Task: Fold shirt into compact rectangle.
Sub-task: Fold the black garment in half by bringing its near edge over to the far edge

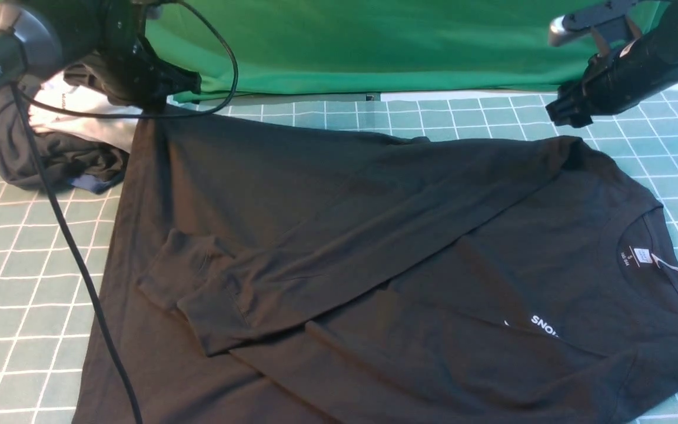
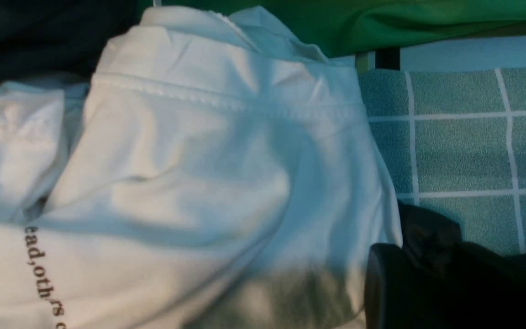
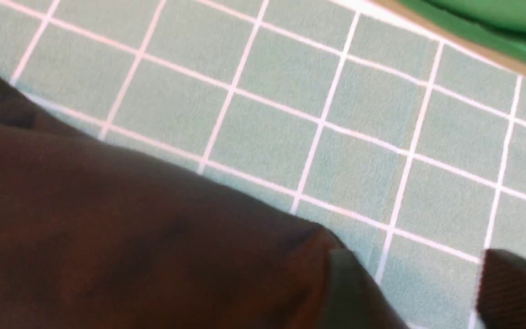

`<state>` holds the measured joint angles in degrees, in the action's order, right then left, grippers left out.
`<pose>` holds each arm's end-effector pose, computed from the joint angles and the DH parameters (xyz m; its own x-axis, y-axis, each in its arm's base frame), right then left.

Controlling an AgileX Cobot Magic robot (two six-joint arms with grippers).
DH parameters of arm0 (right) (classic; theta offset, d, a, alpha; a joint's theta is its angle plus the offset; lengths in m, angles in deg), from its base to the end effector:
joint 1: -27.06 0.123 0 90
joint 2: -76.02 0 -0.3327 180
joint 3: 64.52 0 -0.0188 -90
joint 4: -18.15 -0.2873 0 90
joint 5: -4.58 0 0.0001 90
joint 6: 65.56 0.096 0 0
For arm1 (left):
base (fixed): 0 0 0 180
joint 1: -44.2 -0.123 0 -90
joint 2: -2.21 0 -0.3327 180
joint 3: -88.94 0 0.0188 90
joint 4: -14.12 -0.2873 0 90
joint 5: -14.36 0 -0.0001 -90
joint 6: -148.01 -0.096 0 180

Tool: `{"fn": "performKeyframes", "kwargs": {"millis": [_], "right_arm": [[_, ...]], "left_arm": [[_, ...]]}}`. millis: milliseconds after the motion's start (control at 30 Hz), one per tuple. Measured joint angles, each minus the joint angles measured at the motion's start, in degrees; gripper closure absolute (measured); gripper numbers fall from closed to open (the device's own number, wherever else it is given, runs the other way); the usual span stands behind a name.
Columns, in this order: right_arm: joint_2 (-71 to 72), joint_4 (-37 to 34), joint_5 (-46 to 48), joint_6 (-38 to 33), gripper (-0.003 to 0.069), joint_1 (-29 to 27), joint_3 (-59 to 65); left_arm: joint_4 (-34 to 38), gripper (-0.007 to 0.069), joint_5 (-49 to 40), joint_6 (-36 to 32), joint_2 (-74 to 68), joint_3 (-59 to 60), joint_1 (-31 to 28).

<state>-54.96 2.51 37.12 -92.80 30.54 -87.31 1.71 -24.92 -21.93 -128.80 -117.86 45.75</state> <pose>0.5564 0.0478 0.2298 -0.7024 -0.2819 -0.6536 -0.3328 0.9417 -0.0484 0.5590 -0.0020 0.2459 -0.7961 0.0147 -0.6049 -0.0609 0.9927 0.1043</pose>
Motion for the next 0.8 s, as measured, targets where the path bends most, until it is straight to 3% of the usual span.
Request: {"fn": "performKeyframes", "kwargs": {"millis": [33, 167, 267, 333, 400, 467, 500, 533, 667, 800], "right_arm": [[0.06, 0.07, 2.68, 0.19, 0.0181, 0.0, -1.38], [2.28, 2.25, 12.7, 3.4, 0.0155, 0.0, -5.34], [5.73, 3.91, 20.41, 6.24, 0.0158, 0.0, -8.35], [8.82, 4.32, 25.1, 7.25, 0.019, 0.0, -9.92], [11.77, 4.46, 29.66, 7.43, 0.0272, 0.0, -10.6], [16.01, 4.46, 34.77, 7.43, 0.0483, 0.0, -10.68], [18.1, 4.46, 35.49, 7.47, 0.0554, 0.0, -10.12], [21.6, 4.46, 35.99, 7.47, 0.0607, 0.0, -8.35], [28.86, 4.14, 36.4, 7.47, 0.0646, 0.0, -1.72], [37.77, -0.31, 33.45, 6.45, 0.0651, 0.0, 10.89]], "left_arm": [[-1.03, 0.0344, -1.07, 0.0, 0.23, -0.52, 0.0], [-4.06, 0.0151, -8.15, 0.0, 2.16, -3.85, -0.02], [-3.49, 0.006, -15.38, -0.43, 4.11, -7.01, -0.13], [-0.57, 0.0053, -21.73, -2.69, 5.66, -8.26, -0.18], [2.07, 0.0086, -26.56, -4.31, 7.36, -8.56, -0.25], [5.92, 0.0229, -28.99, -4.73, 11.05, -6.05, -0.25], [7.16, 0.0314, -29.36, -4.42, 13.18, -3.85, -0.25], [8.13, 0.0459, -29.49, -4.06, 16.62, 0.31, -0.25], [10.03, 0.0591, -29.67, -2.96, 26.87, 14.83, -0.15], [12.41, 0.0618, -29.89, 0.57, 40.47, 35.74, 2.11]]}}
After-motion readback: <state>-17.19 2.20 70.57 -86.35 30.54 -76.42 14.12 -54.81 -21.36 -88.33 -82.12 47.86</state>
